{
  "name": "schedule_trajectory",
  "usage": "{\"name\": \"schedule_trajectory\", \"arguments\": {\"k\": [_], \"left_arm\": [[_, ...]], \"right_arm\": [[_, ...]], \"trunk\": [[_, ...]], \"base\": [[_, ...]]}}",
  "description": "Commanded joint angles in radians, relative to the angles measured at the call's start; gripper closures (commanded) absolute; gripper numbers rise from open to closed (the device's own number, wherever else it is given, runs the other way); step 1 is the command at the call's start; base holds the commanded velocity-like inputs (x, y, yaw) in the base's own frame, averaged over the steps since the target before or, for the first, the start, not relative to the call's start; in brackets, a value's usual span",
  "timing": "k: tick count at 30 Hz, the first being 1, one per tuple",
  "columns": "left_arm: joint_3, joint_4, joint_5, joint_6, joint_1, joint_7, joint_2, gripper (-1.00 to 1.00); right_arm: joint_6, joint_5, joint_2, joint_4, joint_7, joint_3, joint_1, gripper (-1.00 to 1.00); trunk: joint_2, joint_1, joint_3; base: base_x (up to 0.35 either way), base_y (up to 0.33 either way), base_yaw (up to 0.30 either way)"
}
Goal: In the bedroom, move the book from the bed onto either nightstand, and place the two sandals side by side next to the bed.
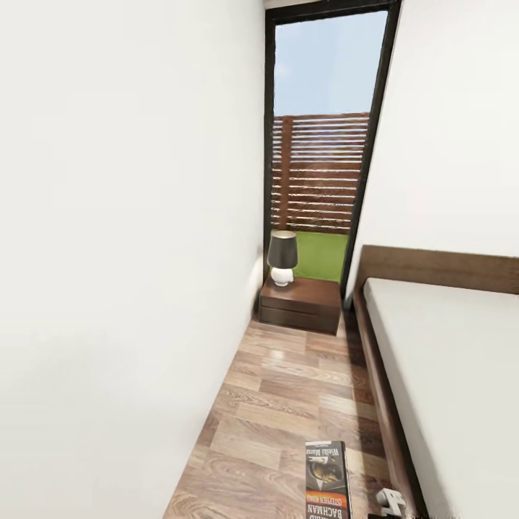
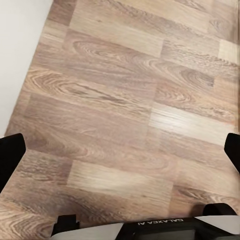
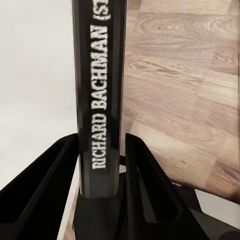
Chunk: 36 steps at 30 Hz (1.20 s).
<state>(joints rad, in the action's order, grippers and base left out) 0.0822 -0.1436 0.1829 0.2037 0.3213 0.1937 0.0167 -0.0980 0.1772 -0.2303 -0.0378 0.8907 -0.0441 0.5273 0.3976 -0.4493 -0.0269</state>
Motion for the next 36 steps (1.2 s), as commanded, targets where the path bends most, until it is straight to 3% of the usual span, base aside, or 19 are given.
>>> {"name": "schedule_trajectory", "arguments": {"k": [1,21,36], "left_arm": [[0.008,0.001,0.01,0.003,0.001,0.003,0.001,-1.0],[0.008,0.001,0.01,0.003,0.001,0.003,0.0,-1.0],[0.008,0.001,0.01,0.003,0.001,0.003,0.0,-1.0]], "right_arm": [[-0.009,0.011,0.0,-0.002,0.004,-0.002,0.002,1.0],[-0.009,0.011,0.0,-0.002,0.004,-0.002,0.002,1.0],[-0.008,0.011,-0.001,-0.003,0.004,-0.002,0.002,1.0]], "trunk": [[0.002,-0.001,-0.002],[0.002,-0.001,-0.002],[0.002,-0.001,-0.002]], "base": [[0.0,0.0,-0.238],[0.0,0.0,-0.227],[0.0,0.0,-0.021]]}}
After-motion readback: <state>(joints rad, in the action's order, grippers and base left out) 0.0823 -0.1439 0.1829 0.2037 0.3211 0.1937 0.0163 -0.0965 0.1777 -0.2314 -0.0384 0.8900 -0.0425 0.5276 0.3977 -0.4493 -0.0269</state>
